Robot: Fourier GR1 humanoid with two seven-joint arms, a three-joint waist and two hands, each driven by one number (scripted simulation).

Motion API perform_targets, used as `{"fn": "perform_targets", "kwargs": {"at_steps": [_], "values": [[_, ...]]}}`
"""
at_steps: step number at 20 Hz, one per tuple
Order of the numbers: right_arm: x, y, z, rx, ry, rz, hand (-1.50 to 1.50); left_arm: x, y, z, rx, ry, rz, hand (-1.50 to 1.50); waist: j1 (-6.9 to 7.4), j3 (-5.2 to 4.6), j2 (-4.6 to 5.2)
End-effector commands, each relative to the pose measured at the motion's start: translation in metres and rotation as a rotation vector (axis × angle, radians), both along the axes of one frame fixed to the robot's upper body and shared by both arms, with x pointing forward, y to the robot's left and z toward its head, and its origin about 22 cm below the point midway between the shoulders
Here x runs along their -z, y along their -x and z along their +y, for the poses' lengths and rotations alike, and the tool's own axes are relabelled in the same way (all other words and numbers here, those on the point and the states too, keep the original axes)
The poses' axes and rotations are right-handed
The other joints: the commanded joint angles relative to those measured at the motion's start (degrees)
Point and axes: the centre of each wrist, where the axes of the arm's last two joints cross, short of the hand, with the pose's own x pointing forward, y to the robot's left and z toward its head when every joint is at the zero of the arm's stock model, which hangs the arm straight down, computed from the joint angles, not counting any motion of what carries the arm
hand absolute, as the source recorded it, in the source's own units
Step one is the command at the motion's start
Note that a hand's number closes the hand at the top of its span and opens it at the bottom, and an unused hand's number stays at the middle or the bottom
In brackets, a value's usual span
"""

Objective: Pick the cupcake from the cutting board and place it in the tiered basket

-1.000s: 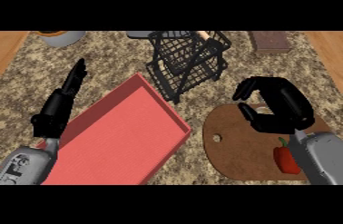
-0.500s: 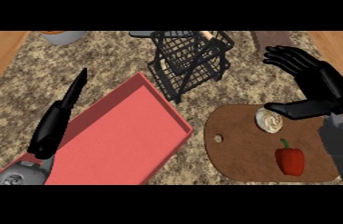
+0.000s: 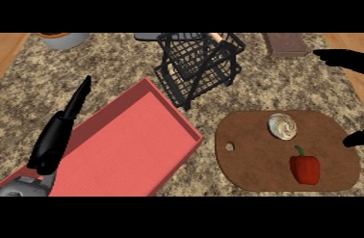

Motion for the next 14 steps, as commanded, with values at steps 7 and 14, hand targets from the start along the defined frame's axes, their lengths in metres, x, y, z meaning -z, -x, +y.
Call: {"fn": "perform_targets", "kwargs": {"at_steps": [7,14], "values": [[-0.031,0.055,0.054,0.056,0.344,0.051,-1.50,0.005,0.007,0.008,-0.009,0.011,-0.003,0.00,-0.29,0.11,0.12],[-0.004,0.070,0.106,0.144,0.378,0.073,-1.50,-0.001,0.011,-0.002,0.021,0.009,-0.009,0.00,0.74,0.14,0.41]]}}
